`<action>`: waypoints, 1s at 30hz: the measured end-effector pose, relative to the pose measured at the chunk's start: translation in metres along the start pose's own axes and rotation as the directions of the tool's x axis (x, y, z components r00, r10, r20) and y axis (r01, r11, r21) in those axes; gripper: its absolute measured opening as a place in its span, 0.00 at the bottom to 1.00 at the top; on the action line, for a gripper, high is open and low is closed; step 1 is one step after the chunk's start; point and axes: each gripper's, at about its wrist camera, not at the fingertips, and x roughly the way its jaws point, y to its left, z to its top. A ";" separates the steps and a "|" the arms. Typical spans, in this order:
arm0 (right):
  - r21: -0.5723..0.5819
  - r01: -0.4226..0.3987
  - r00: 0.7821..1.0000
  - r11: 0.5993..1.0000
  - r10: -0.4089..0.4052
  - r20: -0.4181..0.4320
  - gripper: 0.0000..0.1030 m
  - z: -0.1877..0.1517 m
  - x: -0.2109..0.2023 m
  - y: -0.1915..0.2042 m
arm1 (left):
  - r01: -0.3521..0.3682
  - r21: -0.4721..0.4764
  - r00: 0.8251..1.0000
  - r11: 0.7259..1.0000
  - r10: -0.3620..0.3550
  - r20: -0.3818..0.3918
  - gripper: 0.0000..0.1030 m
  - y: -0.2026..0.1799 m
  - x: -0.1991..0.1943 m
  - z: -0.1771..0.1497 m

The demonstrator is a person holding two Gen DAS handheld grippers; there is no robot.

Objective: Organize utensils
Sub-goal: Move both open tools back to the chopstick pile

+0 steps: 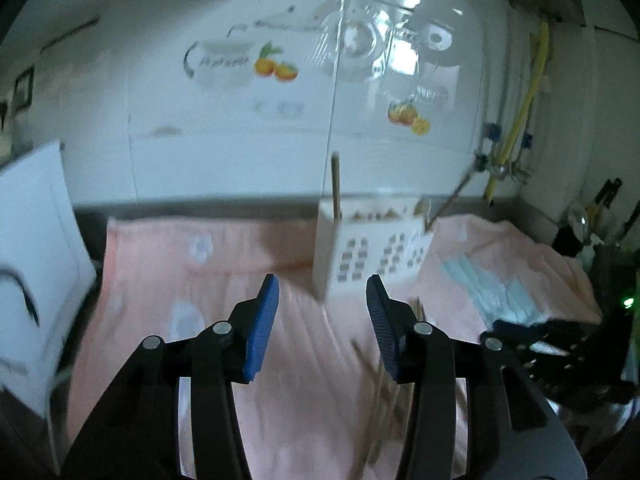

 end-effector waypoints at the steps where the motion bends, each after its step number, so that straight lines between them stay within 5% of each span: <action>1: 0.009 -0.001 1.000 1.000 0.001 -0.016 0.27 -0.008 0.004 0.003 | 0.000 -0.012 1.000 1.000 0.000 -0.011 0.45 0.004 -0.002 -0.009; 10: 0.146 -0.004 0.994 0.989 0.020 -0.109 0.21 -0.057 0.036 0.010 | -0.037 -0.041 0.996 0.998 0.034 -0.076 0.45 0.023 -0.010 -0.060; 30: 0.335 -0.048 0.982 0.941 0.105 -0.156 0.16 -0.058 0.065 0.002 | -0.006 -0.043 0.991 0.999 0.000 -0.135 0.45 0.016 0.005 -0.082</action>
